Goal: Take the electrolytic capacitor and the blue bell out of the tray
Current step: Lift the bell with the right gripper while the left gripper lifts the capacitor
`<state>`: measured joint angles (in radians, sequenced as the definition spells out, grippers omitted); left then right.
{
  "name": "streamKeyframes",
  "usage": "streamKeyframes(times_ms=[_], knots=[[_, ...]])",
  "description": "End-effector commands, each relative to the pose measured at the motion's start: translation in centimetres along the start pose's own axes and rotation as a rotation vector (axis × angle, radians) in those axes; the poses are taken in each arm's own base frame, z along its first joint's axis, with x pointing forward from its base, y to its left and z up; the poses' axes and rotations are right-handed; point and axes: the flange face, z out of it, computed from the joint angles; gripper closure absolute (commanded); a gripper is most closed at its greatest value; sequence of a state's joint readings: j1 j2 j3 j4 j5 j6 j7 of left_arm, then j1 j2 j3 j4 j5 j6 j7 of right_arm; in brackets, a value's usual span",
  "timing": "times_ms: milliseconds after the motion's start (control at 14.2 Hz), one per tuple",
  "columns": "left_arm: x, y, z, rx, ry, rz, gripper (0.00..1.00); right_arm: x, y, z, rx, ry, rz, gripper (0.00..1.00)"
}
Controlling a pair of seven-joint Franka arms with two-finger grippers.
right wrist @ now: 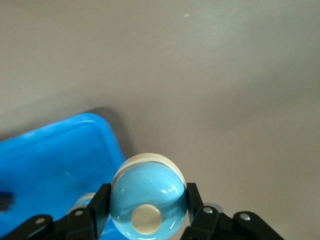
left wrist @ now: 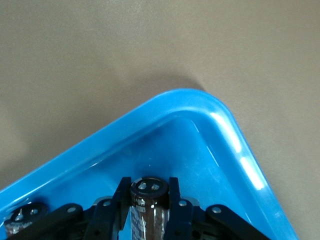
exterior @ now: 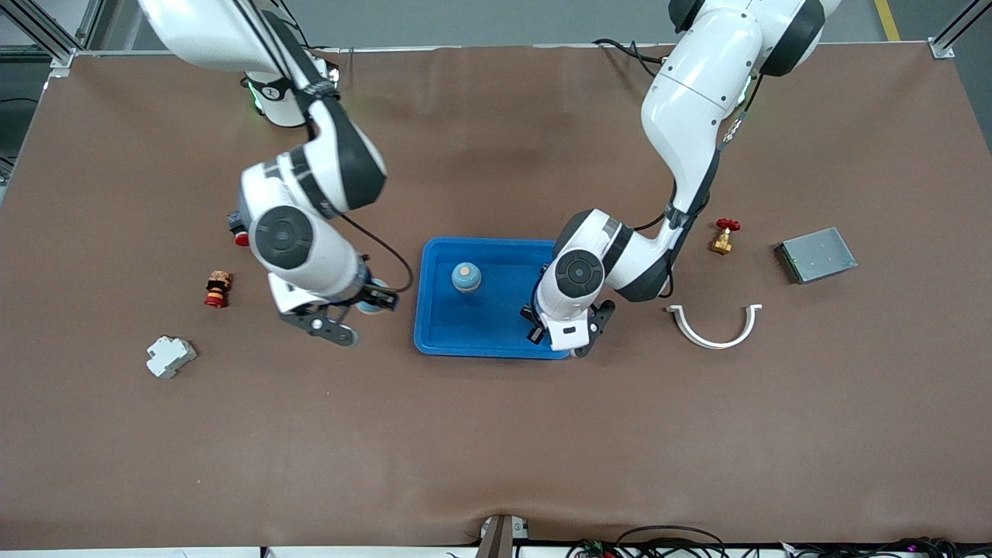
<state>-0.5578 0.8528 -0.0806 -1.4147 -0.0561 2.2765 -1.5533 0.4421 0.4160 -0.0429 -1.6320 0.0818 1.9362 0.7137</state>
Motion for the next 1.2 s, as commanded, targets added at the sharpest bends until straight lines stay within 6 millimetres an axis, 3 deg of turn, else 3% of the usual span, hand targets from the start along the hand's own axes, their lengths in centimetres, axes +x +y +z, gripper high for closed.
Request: streamKeyframes(times_ms=[0,282,706,918,1130], knots=[[0.0,0.2,-2.3,-0.018,0.015,-0.011,1.00,-1.2,6.1,-0.3,0.025,0.005,-0.095,1.00],[0.4,0.2,-5.3,-0.021,0.017,-0.011,1.00,0.0,12.6,1.7,0.038,0.049,-0.199,1.00],[2.2,-0.1,-11.0,-0.020,0.029,0.085,1.00,1.5,18.7,5.5,0.022,0.130,-0.297,1.00],[5.2,-0.9,-12.7,0.016,0.025,0.157,1.00,2.5,22.0,7.5,0.031,0.177,-0.324,1.00],[10.4,-1.9,-14.5,0.040,0.017,0.216,1.00,3.1,24.1,8.9,0.029,0.183,-0.333,1.00]])
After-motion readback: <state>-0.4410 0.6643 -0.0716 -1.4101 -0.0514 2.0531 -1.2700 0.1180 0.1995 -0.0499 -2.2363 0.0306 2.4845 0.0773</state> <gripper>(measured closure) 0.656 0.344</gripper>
